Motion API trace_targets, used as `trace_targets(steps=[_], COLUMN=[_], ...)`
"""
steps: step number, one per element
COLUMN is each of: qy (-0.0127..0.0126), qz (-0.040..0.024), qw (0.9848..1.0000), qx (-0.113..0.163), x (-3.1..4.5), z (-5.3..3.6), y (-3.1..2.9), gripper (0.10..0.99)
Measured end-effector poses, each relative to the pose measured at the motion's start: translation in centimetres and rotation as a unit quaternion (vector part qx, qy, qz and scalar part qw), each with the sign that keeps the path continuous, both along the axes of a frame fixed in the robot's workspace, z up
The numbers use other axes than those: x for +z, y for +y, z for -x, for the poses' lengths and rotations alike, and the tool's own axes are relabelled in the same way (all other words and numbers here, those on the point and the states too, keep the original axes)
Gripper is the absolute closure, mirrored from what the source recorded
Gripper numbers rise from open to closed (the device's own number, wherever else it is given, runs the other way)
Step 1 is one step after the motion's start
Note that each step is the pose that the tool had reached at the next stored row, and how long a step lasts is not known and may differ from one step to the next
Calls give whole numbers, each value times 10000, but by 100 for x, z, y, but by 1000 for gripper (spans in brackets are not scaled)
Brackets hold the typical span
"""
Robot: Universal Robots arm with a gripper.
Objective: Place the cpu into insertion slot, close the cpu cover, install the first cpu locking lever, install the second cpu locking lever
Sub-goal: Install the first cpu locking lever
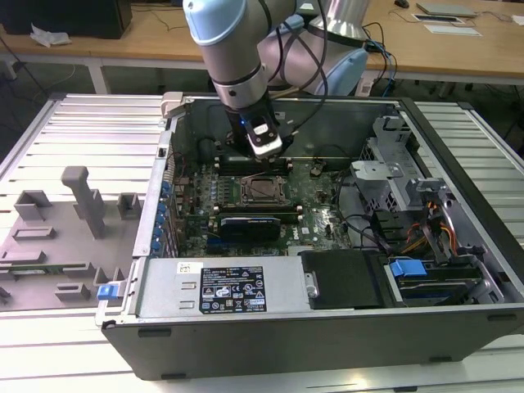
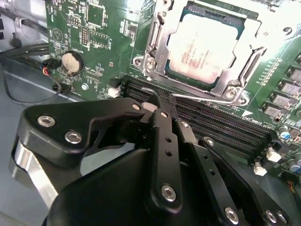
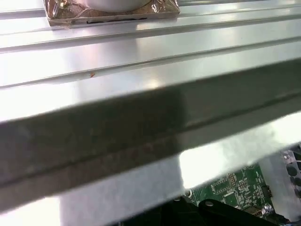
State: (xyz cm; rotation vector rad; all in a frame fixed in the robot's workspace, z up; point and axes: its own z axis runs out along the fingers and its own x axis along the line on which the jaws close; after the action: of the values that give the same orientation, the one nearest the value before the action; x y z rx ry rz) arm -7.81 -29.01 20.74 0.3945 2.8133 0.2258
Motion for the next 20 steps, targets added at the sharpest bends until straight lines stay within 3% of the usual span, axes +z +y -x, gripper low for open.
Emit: trace_targets(steps=[10, 20], qy=[0, 0], qz=[0, -4], qw=[9995, 9994], qx=[-325, -360], x=[-41, -83], z=[36, 37], y=[25, 25], gripper=[980, 980])
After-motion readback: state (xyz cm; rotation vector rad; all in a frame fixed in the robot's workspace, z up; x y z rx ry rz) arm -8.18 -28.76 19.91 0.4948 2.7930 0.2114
